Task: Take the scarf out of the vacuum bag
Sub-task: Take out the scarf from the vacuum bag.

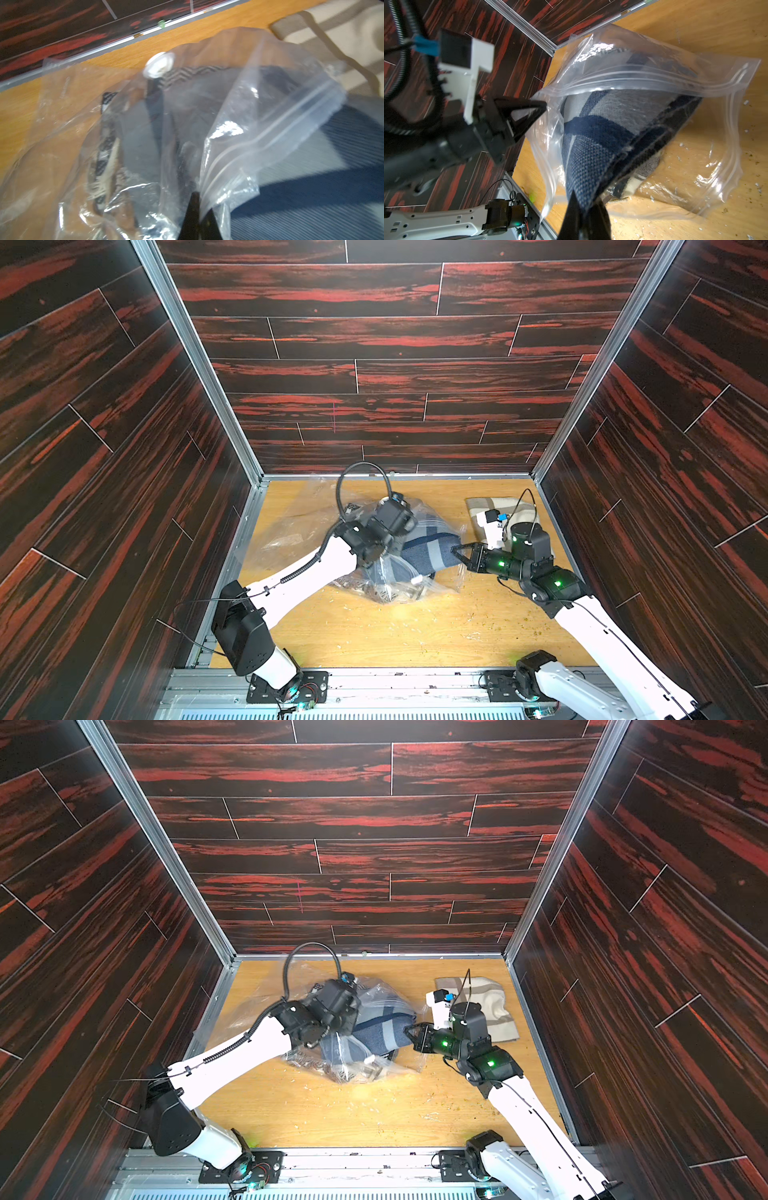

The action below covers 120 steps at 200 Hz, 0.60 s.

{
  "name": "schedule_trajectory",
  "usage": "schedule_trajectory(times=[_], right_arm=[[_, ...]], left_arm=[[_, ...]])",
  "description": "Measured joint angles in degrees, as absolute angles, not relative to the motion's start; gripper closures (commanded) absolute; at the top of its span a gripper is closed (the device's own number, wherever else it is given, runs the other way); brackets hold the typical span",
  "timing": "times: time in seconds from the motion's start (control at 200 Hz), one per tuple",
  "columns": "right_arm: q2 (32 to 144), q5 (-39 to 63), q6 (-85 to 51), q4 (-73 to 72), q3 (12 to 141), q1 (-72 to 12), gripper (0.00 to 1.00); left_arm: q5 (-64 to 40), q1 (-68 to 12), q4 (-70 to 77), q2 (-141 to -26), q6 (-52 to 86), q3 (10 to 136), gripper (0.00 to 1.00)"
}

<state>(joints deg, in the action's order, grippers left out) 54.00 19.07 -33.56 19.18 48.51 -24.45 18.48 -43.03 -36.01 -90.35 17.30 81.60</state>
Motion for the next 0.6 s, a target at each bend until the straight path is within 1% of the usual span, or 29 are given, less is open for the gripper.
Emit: schedule_trajectory(times=[0.346,0.601], right_arm=[[61.3,22.8,-35.5,12.2,49.5,-24.5,1.0],[70.0,25.1,-36.9,7.0,55.1,-26.3,1.0]], left_arm=[[14.6,-31.6,-37.2,-90.3,14.9,83.9,1.0],[13.4,-25.4,-38.0,-90.2,13.3,85.8,1.0]])
